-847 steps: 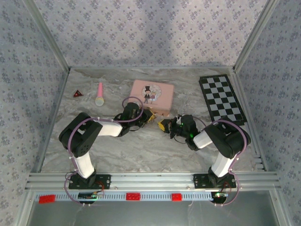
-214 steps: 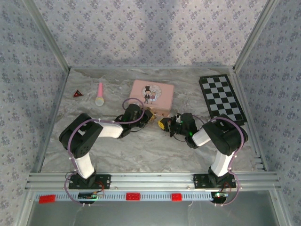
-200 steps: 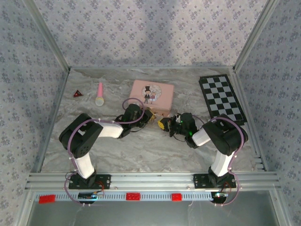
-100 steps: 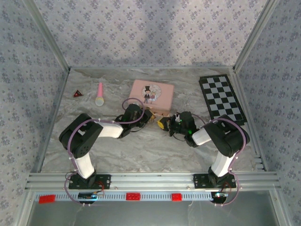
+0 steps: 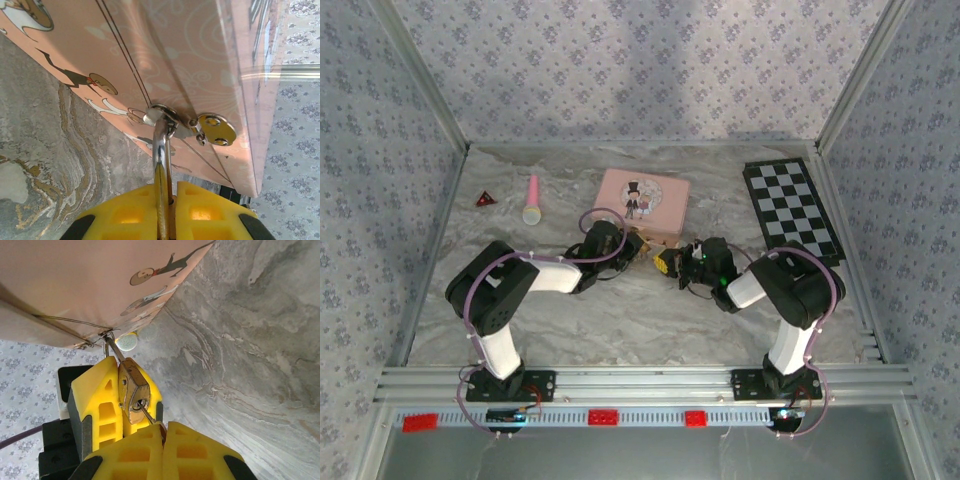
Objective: Unlock the padlock with the key
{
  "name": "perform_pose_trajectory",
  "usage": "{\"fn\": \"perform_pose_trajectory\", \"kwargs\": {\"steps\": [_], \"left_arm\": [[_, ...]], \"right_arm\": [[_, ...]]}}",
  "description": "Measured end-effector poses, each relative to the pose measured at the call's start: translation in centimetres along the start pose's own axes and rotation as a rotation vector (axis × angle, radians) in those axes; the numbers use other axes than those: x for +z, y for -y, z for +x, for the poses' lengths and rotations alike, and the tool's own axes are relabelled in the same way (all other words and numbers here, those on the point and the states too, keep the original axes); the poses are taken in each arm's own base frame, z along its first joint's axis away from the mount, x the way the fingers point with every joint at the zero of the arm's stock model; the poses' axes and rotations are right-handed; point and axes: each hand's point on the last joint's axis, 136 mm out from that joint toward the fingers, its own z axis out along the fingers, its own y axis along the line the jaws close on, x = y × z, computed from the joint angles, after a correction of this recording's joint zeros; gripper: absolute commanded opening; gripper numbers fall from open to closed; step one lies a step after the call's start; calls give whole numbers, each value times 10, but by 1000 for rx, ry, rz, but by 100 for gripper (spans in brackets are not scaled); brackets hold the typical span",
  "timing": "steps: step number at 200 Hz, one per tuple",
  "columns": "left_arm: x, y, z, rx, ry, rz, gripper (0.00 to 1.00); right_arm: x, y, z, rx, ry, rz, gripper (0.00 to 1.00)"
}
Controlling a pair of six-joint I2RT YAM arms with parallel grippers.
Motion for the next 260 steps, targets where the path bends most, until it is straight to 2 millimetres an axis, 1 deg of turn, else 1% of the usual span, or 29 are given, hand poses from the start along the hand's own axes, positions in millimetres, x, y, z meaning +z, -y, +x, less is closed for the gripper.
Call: {"fn": "perform_pose_trajectory", "kwargs": {"steps": [50, 92, 166, 222, 260], "left_arm": [[0, 3, -2, 1, 9, 10, 1], [-2, 7, -4, 2, 20, 26, 1], [-2, 8, -4, -6, 24, 28, 0], [-2, 8, -4, -6, 23, 27, 0], [-2, 8, -4, -9, 22, 28, 0]], "right_arm": [[0, -2, -4, 24, 3, -17, 0], [0, -6, -4, 25, -2, -37, 0], [1, -7, -2, 25, -4, -40, 0], [-1, -8, -8, 13, 9, -42, 0], [-1, -8, -8, 12, 10, -45, 0]]}}
